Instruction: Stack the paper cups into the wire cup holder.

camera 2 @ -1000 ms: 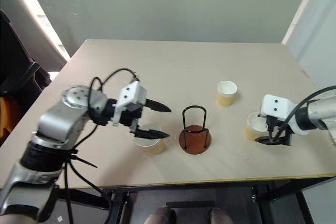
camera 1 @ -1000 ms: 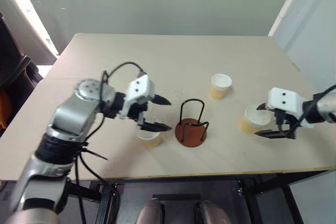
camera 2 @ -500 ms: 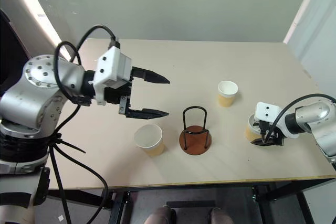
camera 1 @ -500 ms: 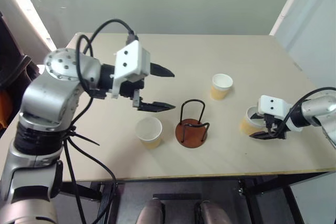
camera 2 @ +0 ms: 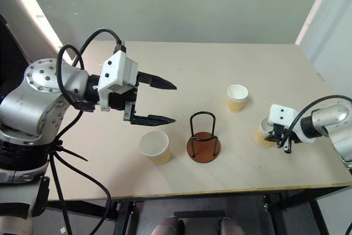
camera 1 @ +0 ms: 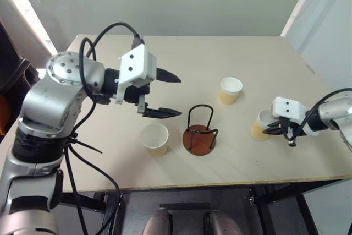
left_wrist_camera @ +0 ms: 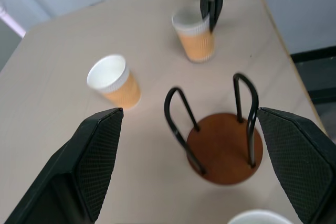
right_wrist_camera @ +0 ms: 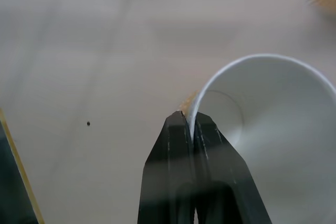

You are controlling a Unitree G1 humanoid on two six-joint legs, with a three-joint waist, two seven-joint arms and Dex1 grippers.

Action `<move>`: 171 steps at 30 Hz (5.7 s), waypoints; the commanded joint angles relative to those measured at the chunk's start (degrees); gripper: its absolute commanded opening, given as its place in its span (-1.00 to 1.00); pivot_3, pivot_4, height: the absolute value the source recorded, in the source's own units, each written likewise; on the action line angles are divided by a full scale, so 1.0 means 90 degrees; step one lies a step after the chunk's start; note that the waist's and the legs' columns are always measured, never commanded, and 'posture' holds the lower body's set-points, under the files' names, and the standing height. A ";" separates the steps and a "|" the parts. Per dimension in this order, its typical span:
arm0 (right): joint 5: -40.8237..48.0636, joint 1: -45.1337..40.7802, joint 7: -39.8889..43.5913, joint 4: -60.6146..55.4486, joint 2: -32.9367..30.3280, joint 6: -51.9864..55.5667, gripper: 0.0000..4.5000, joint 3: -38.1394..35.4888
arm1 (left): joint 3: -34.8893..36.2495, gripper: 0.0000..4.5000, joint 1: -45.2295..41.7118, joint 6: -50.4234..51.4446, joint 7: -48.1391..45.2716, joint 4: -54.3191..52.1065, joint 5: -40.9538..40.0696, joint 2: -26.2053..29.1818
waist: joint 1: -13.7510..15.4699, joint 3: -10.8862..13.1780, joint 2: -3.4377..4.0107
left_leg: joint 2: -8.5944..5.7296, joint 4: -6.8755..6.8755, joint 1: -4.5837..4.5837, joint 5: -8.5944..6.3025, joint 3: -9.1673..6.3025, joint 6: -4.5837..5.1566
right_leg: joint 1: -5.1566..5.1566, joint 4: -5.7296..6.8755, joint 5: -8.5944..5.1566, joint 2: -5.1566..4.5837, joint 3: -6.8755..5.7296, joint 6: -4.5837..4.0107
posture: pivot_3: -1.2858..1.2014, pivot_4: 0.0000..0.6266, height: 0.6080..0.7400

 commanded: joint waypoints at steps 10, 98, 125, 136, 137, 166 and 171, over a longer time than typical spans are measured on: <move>0.2198 -0.2548 0.0746 -0.0856 0.1002 0.0731 -0.99 -0.0674 | 0.0194 0.96 0.0218 -0.0442 0.0030 0.0236 0.0192 0.0299 | -0.0036 0.0000 0.0000 | 0.0010 -0.0013 0.0005 0.0003 -0.0004 -0.0005 | -0.0012 0.0004 -0.0037 0.0021 0.0002 -0.0065 | 0.03 -0.52 1.00; 0.1068 -0.3941 0.1850 0.0475 0.2341 -0.0674 -0.98 -0.0004 | 0.0253 0.96 0.0504 -0.0352 0.0891 0.0322 0.0737 0.0338 | -0.0087 0.0000 0.0001 | 0.0018 -0.0029 -0.0091 0.0061 -0.0011 -0.0136 | -0.0139 0.0033 -0.0009 0.0005 -0.0013 -0.0083 | 0.03 -0.52 1.00; -0.0317 -0.2754 0.1342 -0.0140 0.2440 -0.1497 -0.98 0.1317 | 0.1302 0.96 0.1917 0.0083 -0.0141 -0.0676 -0.0836 0.1293 | -0.0109 -0.0001 -0.0001 | 0.0017 -0.0019 -0.0024 0.0049 -0.0014 -0.0070 | -0.0112 0.0117 -0.0026 0.0005 -0.0009 -0.0171 | 0.03 -0.52 1.00; -0.0487 -0.2833 0.1273 -0.0083 0.2567 -0.1392 -0.13 0.1353 | 0.1079 0.96 0.1862 0.0081 -0.0044 -0.0657 -0.0701 0.1298 | -0.0109 -0.0001 -0.0002 | 0.0017 -0.0024 -0.0025 0.0048 -0.0014 -0.0070 | -0.0113 0.0114 -0.0027 0.0005 -0.0010 -0.0172 | 0.03 -0.52 1.00; -0.0476 -0.2832 0.1264 -0.0113 0.2569 -0.1376 0.02 0.1331 | 0.1046 0.96 0.1829 0.0051 -0.0062 -0.0622 -0.0671 0.1305 | -0.0109 -0.0001 -0.0002 | 0.0017 -0.0024 -0.0025 0.0048 -0.0014 -0.0070 | -0.0113 0.0114 -0.0027 0.0005 -0.0010 -0.0172 | 0.03 -0.52 1.00; 0.2155 -0.1915 -0.1237 -0.1907 0.3245 0.1997 0.97 -0.0292 | -0.2055 0.96 -0.0916 -0.2640 -0.2250 0.3790 0.1964 -0.0026 | -0.0080 -0.0003 -0.0004 | 0.0016 -0.0013 -0.0084 0.0050 -0.0022 -0.0068 | -0.0157 0.0092 0.0008 0.0006 -0.0009 -0.0099 | 0.03 -0.52 1.00; 0.2223 -0.1835 -0.1417 -0.2040 0.3037 0.2051 1.00 -0.0338 | -0.2512 0.68 -0.0957 -0.2936 -0.2250 0.3768 0.1688 0.0010 | -0.0081 -0.0003 -0.0005 | 0.0016 -0.0011 -0.0084 0.0052 -0.0023 -0.0066 | -0.0157 0.0093 0.0010 0.0006 -0.0009 -0.0095 | 0.03 -0.52 1.00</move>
